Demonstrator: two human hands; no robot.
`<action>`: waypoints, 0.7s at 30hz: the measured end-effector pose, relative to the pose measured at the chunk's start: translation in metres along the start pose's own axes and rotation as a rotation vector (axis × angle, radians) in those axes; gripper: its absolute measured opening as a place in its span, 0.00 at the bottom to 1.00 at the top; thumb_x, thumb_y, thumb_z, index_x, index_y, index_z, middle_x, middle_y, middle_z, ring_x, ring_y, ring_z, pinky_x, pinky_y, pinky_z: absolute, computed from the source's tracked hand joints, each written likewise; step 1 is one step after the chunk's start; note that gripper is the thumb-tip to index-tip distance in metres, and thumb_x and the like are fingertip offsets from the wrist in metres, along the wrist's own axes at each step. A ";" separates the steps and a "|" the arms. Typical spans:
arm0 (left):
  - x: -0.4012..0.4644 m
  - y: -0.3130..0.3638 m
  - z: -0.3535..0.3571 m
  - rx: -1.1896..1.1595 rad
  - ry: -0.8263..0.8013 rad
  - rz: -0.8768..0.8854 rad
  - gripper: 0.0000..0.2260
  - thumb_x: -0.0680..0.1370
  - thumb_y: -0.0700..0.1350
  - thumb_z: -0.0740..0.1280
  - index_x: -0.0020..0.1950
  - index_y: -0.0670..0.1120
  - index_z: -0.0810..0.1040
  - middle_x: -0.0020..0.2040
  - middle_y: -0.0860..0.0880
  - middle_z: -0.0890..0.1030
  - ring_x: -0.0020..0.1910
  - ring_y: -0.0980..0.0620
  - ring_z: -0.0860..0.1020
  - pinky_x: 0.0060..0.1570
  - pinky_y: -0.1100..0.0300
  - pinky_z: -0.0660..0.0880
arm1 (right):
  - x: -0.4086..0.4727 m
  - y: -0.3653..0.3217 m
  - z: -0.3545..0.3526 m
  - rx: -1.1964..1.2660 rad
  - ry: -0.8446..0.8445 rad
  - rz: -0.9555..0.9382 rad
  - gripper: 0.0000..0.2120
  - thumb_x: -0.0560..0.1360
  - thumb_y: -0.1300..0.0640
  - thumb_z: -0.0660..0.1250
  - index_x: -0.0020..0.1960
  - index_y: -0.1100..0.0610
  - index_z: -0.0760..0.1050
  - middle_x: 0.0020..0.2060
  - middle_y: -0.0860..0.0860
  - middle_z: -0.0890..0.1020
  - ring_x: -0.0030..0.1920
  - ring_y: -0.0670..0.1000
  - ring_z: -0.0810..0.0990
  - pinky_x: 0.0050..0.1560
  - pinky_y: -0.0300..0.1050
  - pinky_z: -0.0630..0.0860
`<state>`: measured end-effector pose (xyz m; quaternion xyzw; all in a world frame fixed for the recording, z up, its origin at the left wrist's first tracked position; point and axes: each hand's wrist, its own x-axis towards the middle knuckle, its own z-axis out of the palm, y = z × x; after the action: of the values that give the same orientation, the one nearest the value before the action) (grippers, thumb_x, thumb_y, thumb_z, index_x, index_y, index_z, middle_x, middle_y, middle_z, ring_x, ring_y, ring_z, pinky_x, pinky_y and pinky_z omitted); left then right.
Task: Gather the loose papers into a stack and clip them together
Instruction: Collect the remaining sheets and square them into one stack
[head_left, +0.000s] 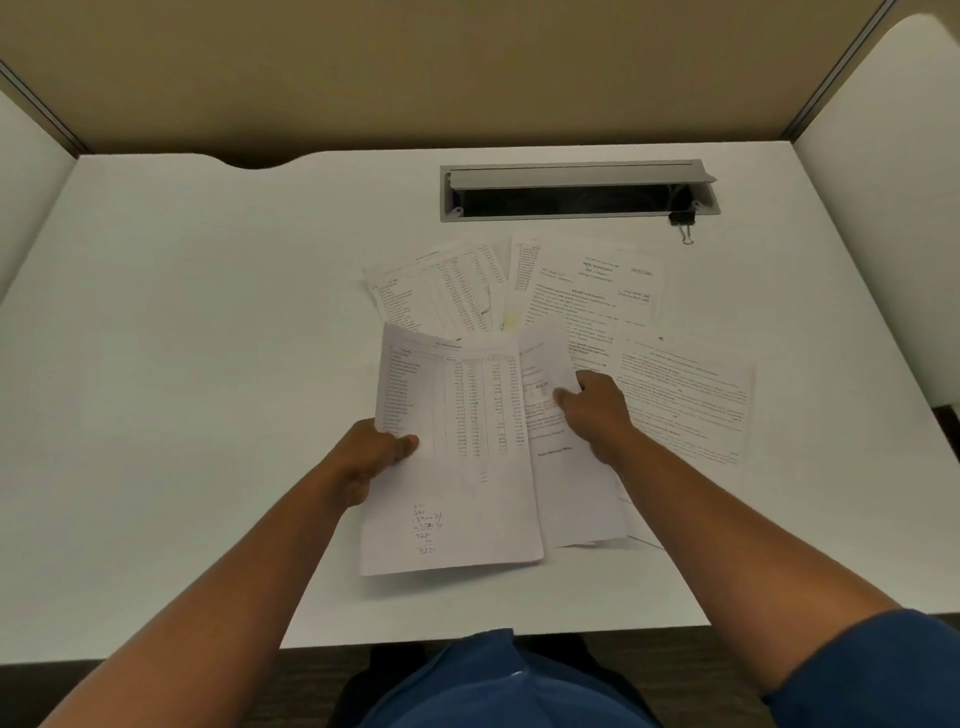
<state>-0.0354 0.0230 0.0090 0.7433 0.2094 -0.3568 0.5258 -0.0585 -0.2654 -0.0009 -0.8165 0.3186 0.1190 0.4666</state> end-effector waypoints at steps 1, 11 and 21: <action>0.000 0.001 -0.004 -0.015 0.009 0.008 0.21 0.80 0.38 0.70 0.72 0.41 0.73 0.63 0.41 0.81 0.58 0.39 0.80 0.61 0.44 0.77 | 0.001 -0.001 -0.002 0.027 0.017 -0.017 0.18 0.81 0.54 0.65 0.69 0.58 0.75 0.64 0.54 0.80 0.60 0.55 0.79 0.64 0.54 0.77; 0.001 0.031 -0.067 -0.011 0.161 0.127 0.19 0.79 0.38 0.70 0.71 0.41 0.75 0.60 0.41 0.81 0.56 0.38 0.80 0.58 0.43 0.78 | 0.012 -0.033 -0.058 0.097 0.231 -0.184 0.13 0.83 0.56 0.62 0.64 0.58 0.77 0.53 0.50 0.80 0.53 0.51 0.78 0.53 0.40 0.71; -0.003 0.043 -0.072 -0.105 0.061 0.185 0.19 0.79 0.37 0.70 0.70 0.41 0.76 0.61 0.40 0.82 0.58 0.37 0.82 0.60 0.38 0.78 | 0.006 -0.057 -0.059 0.424 0.009 -0.073 0.12 0.80 0.54 0.68 0.61 0.57 0.79 0.53 0.52 0.85 0.52 0.53 0.84 0.55 0.51 0.82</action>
<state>0.0141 0.0752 0.0522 0.7412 0.1741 -0.2724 0.5883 -0.0235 -0.2968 0.0673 -0.7116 0.3086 0.0288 0.6305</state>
